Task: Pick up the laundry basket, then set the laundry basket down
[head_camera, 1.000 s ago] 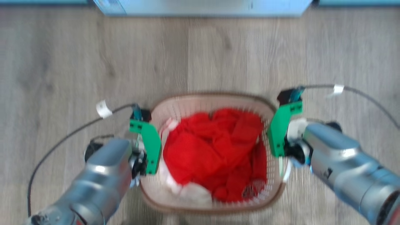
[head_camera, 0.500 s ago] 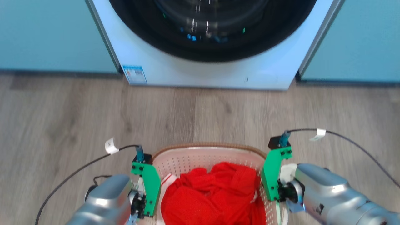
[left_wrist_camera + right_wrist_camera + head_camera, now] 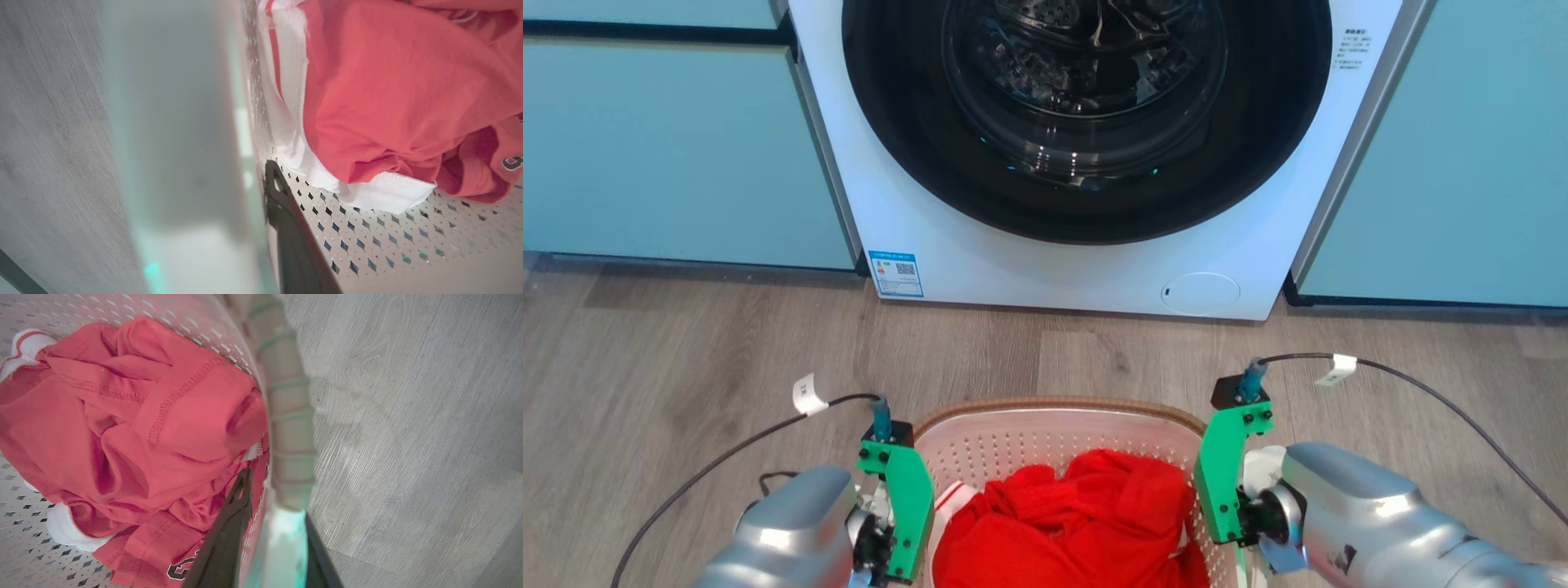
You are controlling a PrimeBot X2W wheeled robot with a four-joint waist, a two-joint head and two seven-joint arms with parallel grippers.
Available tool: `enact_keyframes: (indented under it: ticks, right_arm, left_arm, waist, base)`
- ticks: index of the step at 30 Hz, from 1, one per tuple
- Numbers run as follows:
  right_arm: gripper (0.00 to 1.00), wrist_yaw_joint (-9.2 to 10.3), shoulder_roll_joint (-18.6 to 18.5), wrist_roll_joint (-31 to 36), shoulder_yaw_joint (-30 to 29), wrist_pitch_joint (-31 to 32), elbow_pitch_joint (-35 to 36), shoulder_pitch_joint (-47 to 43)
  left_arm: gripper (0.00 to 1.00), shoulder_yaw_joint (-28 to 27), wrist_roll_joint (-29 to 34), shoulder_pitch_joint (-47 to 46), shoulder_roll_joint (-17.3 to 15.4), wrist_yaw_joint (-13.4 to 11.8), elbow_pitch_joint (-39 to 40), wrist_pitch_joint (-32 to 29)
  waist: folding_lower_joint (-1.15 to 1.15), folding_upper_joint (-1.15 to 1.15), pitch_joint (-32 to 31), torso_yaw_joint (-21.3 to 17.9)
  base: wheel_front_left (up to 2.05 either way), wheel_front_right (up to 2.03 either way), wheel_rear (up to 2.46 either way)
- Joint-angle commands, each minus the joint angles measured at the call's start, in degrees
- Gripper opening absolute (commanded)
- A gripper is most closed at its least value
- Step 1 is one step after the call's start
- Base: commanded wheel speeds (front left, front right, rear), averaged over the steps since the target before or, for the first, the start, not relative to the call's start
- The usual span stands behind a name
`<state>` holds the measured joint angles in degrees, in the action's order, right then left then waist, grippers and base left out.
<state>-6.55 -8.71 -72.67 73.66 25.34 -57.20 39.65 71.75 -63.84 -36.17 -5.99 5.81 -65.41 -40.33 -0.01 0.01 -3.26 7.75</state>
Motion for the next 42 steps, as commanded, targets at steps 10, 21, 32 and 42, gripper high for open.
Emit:
enact_keyframes:
  ticks: [10, 21, 32, 42]
  right_arm:
    - [0.0, -0.94, 2.93, 0.61, -0.31, 0.25, 2.51, 3.13]
    - [0.0, -0.94, 2.77, 0.9, -0.31, 0.43, 2.28, 3.02]
    - [0.0, -0.94, 2.7, 1.14, -0.31, -0.17, 2.61, 3.31]
    - [0.0, -0.94, 2.74, 1.02, -0.31, -0.48, 2.69, 3.47]
  left_arm:
    - [0.0, 1.3, 0.4, -1.73, -0.9, 1.68, 5.34, -3.75]
    - [0.0, 1.49, 0.21, -2.06, -1.07, 1.68, 5.5, -3.4]
    - [0.0, 1.56, 0.07, -1.91, -0.57, 1.68, 4.73, -3.57]
    - [0.0, 1.59, -0.15, -2.07, -0.47, 1.68, 4.58, -3.76]
  waist:
    - [0.01, -0.01, -1.21, -0.44]
    - [0.01, -0.01, -1.56, -0.96]
    - [0.01, -0.01, -1.66, -0.84]
    - [0.01, -0.01, -1.73, -0.55]
  base:
    - [0.0, 0.0, 0.0]
    - [0.0, 0.0, 0.0]
    - [0.0, 0.0, 0.0]
    - [0.0, 0.0, 0.0]
